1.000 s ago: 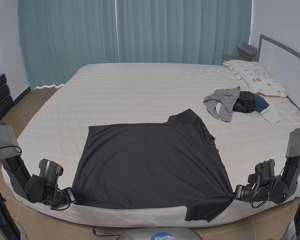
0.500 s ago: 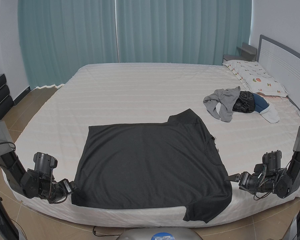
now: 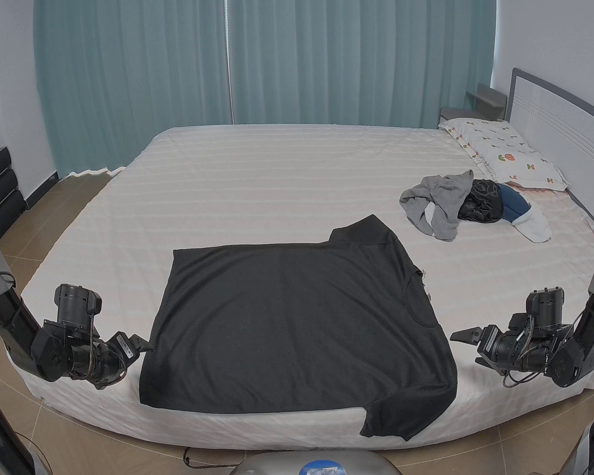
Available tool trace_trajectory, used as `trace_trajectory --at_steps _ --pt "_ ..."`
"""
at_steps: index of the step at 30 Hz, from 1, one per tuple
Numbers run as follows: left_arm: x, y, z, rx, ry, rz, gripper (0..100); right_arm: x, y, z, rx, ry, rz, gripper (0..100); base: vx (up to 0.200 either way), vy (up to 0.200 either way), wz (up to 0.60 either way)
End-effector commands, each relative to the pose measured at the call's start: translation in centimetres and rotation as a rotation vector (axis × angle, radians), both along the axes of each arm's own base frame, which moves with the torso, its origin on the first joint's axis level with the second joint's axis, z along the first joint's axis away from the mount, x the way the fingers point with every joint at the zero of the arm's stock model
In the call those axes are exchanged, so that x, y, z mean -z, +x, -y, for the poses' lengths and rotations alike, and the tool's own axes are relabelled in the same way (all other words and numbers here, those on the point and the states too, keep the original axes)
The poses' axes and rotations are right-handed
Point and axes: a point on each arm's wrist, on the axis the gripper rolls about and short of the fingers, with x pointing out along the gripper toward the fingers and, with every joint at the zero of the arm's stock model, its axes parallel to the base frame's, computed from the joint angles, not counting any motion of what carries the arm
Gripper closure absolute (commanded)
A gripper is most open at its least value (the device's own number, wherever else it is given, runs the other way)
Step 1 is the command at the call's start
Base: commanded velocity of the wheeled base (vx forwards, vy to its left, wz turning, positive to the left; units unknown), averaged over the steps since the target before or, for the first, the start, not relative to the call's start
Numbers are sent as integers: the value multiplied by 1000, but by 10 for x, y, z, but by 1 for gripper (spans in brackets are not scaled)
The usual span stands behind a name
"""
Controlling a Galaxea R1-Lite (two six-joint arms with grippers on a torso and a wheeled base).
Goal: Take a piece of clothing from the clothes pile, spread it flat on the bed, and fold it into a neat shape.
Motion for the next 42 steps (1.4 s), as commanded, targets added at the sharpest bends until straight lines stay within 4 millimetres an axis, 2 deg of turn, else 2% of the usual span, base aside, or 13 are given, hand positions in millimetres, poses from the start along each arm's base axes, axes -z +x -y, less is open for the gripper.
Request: trace_trajectory --at_steps 1,10,15,18,26,31,32,37,40,41,42 --pt "0 0 0 3 -7 -2 0 -3 1 -1 -2 2 15 0 0 0 0" --pt "0 1 0 4 -12 6 0 -4 3 -1 -1 2 21 0 0 0 0" --pt "-1 3 -2 -2 -12 7 0 -14 3 -2 14 21 56 0 120 0 0" --pt "-1 2 -1 0 -13 6 0 -18 6 -1 32 39 70 0 200 0 0" --pt "1 -2 3 26 -23 0 0 -17 21 2 78 72 77 0 0 0 0" --pt "0 -4 4 47 -52 -1 0 -5 39 -1 145 19 75 0 0 0 0" --pt "0 -4 5 50 -54 -4 0 1 50 -3 182 -11 81 0 0 0 0" --pt "1 -4 5 57 -64 -7 0 24 76 -7 247 -67 73 0 0 0 0" --pt "2 -4 5 58 -65 -10 0 27 85 -9 254 -74 84 0 0 0 0" --pt "2 -4 5 58 -65 -10 0 29 91 -10 253 -74 93 100 0 0 0" --pt "2 -4 5 58 -65 -12 0 30 94 -10 252 -74 98 100 0 0 0"
